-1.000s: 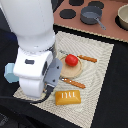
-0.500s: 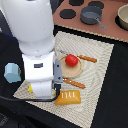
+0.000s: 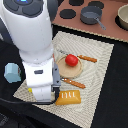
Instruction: Interact with the objects in diverse but meaningful ways.
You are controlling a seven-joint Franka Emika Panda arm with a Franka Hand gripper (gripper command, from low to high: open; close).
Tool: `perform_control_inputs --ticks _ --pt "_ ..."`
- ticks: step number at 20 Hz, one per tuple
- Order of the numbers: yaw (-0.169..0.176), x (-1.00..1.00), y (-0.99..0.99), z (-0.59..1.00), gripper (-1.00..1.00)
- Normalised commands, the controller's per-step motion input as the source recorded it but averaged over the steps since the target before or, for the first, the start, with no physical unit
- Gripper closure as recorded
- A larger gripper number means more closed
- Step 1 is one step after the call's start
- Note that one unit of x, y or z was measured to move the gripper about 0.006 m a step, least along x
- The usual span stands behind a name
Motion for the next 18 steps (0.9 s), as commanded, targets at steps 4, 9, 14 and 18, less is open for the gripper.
perform_control_inputs --ticks 4,9,14,18 --pt "0.000 0.00 -0.17 -0.27 -1.00" --pt "0.000 0.00 -0.10 -0.35 -1.00" --pt "0.000 0.01 -0.02 -0.25 1.00" --pt "0.000 0.00 -0.03 -0.15 1.00"
